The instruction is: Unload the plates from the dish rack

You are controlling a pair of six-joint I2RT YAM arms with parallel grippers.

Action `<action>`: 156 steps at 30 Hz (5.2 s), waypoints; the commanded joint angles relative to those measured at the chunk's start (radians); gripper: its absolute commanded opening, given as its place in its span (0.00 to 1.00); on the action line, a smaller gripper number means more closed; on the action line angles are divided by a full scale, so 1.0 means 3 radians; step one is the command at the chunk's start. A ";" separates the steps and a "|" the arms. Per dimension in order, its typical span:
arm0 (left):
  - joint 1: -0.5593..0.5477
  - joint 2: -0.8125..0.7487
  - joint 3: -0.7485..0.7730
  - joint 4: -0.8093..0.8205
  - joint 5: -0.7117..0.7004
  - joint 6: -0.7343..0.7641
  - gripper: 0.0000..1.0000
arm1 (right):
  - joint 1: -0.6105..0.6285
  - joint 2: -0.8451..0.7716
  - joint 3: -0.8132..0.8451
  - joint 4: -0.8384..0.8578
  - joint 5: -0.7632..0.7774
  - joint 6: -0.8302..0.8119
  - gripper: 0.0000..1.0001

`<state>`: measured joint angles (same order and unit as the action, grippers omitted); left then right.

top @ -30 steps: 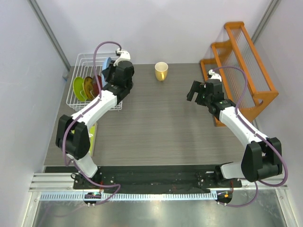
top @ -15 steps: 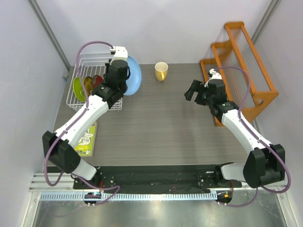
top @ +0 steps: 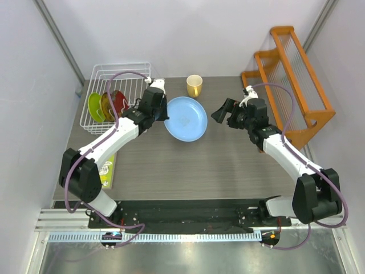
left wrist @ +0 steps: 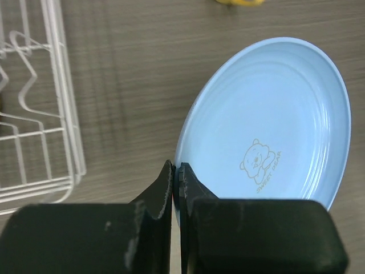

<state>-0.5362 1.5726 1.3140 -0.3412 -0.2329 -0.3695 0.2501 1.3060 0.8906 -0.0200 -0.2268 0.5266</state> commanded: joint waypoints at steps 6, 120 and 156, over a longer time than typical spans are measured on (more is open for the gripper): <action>-0.0002 -0.0016 -0.0049 0.0488 0.0561 -0.0481 0.00 | 0.0143 0.0416 0.0028 0.0374 -0.0231 0.0131 0.89; 0.1148 -0.0911 -0.0442 0.0457 0.0698 -0.0317 0.00 | 0.0199 0.0044 0.0350 -0.0512 0.0215 -0.0201 0.82; 0.0437 -0.0456 -0.1210 0.1926 0.1907 -0.1464 0.57 | 0.0430 0.0372 0.0017 0.0467 0.0074 0.0158 0.01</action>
<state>-0.3847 1.4773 0.9211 0.1837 0.3515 -0.8413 0.3744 1.4864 0.8692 0.2722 -0.4202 0.7101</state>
